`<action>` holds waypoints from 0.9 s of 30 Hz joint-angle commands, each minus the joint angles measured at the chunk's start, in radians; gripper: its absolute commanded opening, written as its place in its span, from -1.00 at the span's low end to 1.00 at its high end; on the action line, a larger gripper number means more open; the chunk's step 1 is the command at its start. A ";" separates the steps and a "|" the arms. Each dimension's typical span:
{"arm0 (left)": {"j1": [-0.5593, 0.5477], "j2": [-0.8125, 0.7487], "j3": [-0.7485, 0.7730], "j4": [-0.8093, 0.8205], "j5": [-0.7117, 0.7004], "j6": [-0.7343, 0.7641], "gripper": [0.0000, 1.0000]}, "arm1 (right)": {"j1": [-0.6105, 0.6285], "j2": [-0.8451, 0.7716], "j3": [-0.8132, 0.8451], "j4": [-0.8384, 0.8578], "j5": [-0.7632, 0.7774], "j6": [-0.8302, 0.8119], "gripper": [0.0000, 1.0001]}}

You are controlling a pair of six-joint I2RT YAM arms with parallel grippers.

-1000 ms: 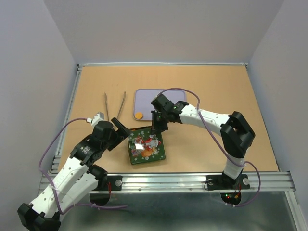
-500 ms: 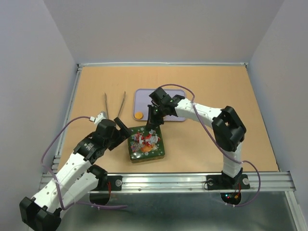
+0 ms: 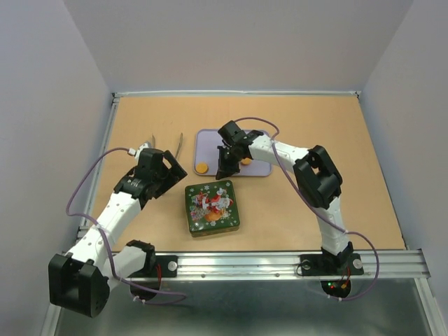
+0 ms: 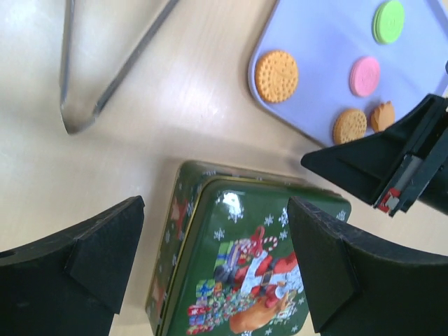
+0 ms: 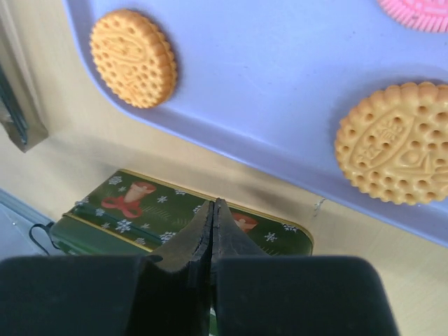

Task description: Pack the cookies

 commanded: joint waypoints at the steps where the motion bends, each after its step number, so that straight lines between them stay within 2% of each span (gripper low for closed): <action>1: 0.027 0.043 0.067 0.043 0.044 0.089 0.89 | -0.014 -0.036 0.105 -0.030 0.010 -0.033 -0.99; 3: 0.029 0.049 0.075 0.044 0.044 0.099 0.88 | -0.022 -0.056 0.122 -0.042 0.024 -0.044 -0.99; 9: 0.029 0.023 0.055 0.070 0.071 0.101 0.56 | -0.068 -0.128 0.154 -0.108 0.132 -0.087 -0.99; 10: 0.029 0.011 0.052 0.081 0.079 0.104 0.28 | -0.074 -0.138 0.163 -0.128 0.161 -0.095 -0.99; 12: 0.027 0.002 0.037 0.092 0.091 0.113 -0.02 | -0.075 -0.156 0.163 -0.146 0.175 -0.112 -0.99; 13: 0.027 -0.005 0.032 0.101 0.108 0.119 -0.43 | -0.074 -0.177 0.145 -0.159 0.178 -0.112 -0.99; 16: 0.026 -0.006 0.006 0.119 0.140 0.124 -1.00 | -0.074 -0.239 0.082 -0.160 0.166 -0.103 -0.99; 20: 0.012 -0.003 -0.032 0.136 0.154 0.125 -1.00 | -0.074 -0.319 -0.070 -0.159 0.176 -0.078 -0.99; 27: -0.042 0.017 -0.068 0.165 0.146 0.119 -1.00 | -0.075 -0.434 -0.208 -0.157 0.222 -0.060 -0.99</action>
